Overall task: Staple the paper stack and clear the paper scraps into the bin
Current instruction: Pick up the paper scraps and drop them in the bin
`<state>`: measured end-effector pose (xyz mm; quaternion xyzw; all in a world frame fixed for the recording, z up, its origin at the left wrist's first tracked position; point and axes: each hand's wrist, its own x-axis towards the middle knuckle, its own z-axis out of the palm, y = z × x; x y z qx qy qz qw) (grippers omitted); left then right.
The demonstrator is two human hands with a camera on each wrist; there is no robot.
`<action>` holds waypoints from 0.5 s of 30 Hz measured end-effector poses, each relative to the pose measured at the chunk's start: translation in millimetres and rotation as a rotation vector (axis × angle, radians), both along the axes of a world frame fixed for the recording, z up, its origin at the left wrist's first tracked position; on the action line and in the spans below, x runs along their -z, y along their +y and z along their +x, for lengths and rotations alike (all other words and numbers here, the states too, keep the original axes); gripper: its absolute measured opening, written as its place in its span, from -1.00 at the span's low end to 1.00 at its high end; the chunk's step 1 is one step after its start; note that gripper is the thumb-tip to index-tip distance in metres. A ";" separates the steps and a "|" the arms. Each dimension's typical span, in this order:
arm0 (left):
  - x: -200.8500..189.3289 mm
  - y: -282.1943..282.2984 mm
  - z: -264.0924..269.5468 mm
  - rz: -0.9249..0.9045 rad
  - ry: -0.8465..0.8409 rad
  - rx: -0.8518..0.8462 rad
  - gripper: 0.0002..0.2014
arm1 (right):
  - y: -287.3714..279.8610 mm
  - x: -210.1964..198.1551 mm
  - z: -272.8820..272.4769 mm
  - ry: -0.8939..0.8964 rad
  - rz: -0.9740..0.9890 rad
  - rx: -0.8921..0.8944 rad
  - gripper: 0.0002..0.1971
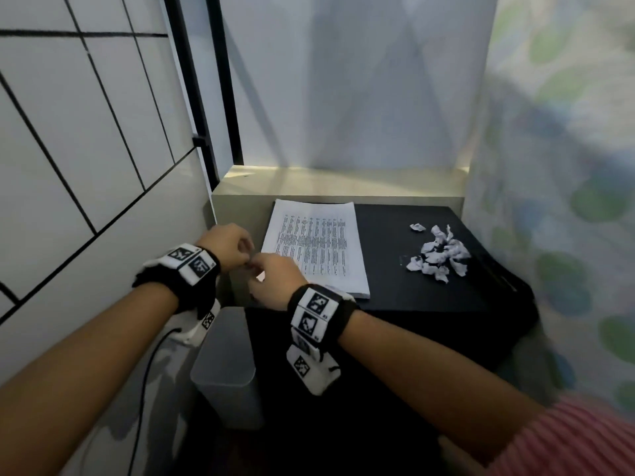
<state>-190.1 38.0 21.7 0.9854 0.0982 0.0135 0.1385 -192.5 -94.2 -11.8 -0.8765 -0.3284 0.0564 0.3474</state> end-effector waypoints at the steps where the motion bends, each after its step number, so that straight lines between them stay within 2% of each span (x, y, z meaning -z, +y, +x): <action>1: -5.1 -12.0 4.8 -0.005 -0.017 0.026 -0.75 | -15.6 -6.2 5.5 0.000 0.005 0.016 -0.73; 7: -12.6 -95.3 45.4 -0.012 -0.028 0.225 -0.74 | -126.8 -25.5 56.2 -0.019 -0.117 0.197 -0.75; 13: -0.8 -161.8 97.5 0.012 0.038 0.373 -0.71 | -221.7 -16.7 116.4 0.033 -0.280 0.469 -0.79; 15: 4.0 -175.8 115.8 0.031 0.067 0.408 -0.71 | -242.3 -15.0 131.6 0.045 -0.338 0.501 -0.77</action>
